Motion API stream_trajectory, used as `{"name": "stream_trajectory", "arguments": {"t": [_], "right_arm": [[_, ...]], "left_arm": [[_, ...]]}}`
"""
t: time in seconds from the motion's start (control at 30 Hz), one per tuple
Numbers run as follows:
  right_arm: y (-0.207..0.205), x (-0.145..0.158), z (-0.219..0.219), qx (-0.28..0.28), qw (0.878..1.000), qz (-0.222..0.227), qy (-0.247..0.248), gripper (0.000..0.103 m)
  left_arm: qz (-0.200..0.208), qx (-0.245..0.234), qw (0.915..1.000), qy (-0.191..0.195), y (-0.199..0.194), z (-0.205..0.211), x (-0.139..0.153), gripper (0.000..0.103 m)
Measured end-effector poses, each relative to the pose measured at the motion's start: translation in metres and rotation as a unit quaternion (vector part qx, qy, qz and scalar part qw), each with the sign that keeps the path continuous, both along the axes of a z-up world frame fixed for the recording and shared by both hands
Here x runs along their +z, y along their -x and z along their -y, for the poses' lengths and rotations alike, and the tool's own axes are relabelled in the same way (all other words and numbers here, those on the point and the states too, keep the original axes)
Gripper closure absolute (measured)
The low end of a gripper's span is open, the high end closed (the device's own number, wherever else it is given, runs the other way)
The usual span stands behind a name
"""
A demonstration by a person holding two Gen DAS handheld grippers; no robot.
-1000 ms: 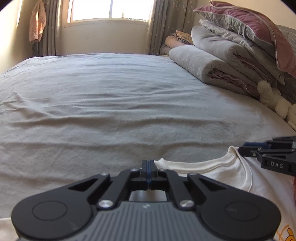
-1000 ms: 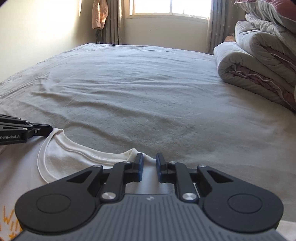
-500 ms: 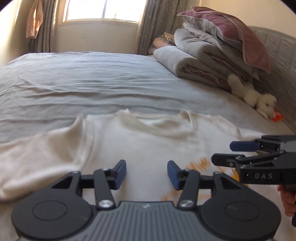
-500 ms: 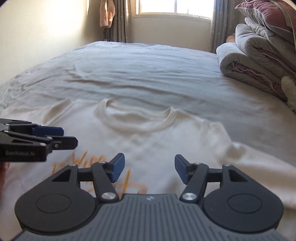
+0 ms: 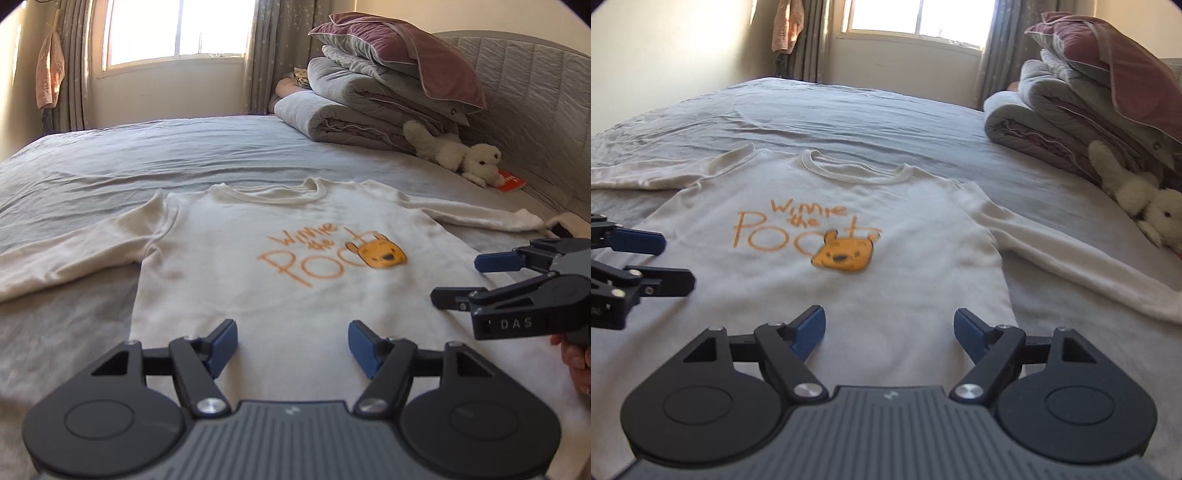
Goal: Fold clothes
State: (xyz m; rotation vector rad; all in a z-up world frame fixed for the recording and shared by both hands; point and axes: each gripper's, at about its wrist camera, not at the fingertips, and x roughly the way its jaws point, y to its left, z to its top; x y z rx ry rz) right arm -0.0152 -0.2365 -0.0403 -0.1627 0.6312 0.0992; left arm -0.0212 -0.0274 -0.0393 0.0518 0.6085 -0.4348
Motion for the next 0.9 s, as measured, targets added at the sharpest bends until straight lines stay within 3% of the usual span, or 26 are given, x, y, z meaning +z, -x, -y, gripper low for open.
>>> {"name": "stream_trajectory", "arguments": {"t": [0.4,0.7,0.9], "right_arm": [[0.08,-0.008,0.017,-0.04,0.999,0.011,-0.01,0.02],[0.12,-0.011,0.034,-0.089,0.995,0.006,-0.049,0.017],[0.125,0.006,0.032,-0.094,0.995,0.013,-0.039,0.016]], "left_arm": [[0.006,-0.03,0.9994,-0.016,0.076,-0.02,-0.007,0.033],[-0.006,-0.033,0.9994,-0.006,0.107,-0.038,-0.006,0.03],[-0.033,-0.044,0.9984,-0.011,0.104,-0.033,0.007,0.025]]}}
